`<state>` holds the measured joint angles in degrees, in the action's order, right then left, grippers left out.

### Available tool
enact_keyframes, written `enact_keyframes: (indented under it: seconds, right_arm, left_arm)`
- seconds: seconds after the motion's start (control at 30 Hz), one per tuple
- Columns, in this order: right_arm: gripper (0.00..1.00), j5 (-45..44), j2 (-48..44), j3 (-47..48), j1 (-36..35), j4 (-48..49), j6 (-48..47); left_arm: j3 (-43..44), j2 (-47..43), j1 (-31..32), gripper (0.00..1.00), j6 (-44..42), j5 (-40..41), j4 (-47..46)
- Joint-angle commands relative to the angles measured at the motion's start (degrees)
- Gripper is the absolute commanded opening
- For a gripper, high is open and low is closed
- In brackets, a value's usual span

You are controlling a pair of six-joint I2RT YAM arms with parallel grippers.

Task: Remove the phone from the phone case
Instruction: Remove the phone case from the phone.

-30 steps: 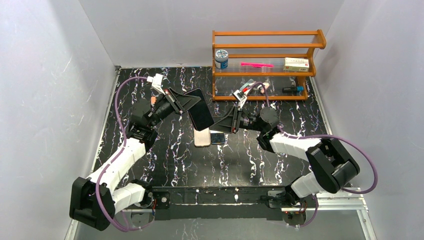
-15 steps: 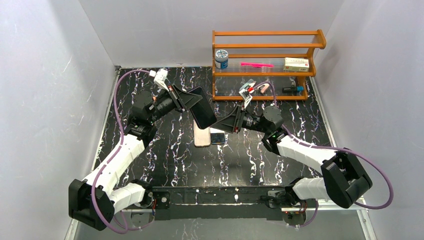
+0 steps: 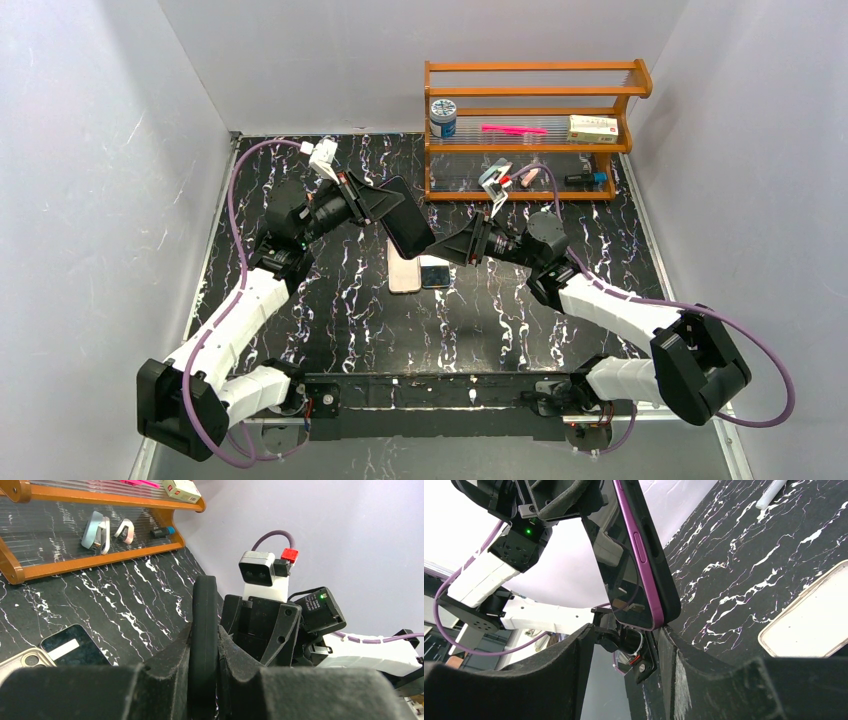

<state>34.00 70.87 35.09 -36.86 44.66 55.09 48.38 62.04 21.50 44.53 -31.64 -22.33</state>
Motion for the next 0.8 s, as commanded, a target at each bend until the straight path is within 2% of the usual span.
enact_keyframes:
  seconds: [0.0,0.23,0.77]
  right_arm:
    - [0.57,-2.1,-2.1,1.8,0.2,6.7,-0.8]
    - [0.56,-1.7,-2.0,1.2,0.4,10.2,0.3]
    - [0.51,2.5,3.0,4.1,0.6,22.1,5.2]
  left_arm:
    - [0.7,-1.8,0.0,0.0,-1.6,-1.5,0.8]
    - [0.0,-1.5,0.0,0.0,-0.6,-2.8,0.3]
    - [-7.4,0.4,0.7,0.0,12.4,-12.6,-9.9]
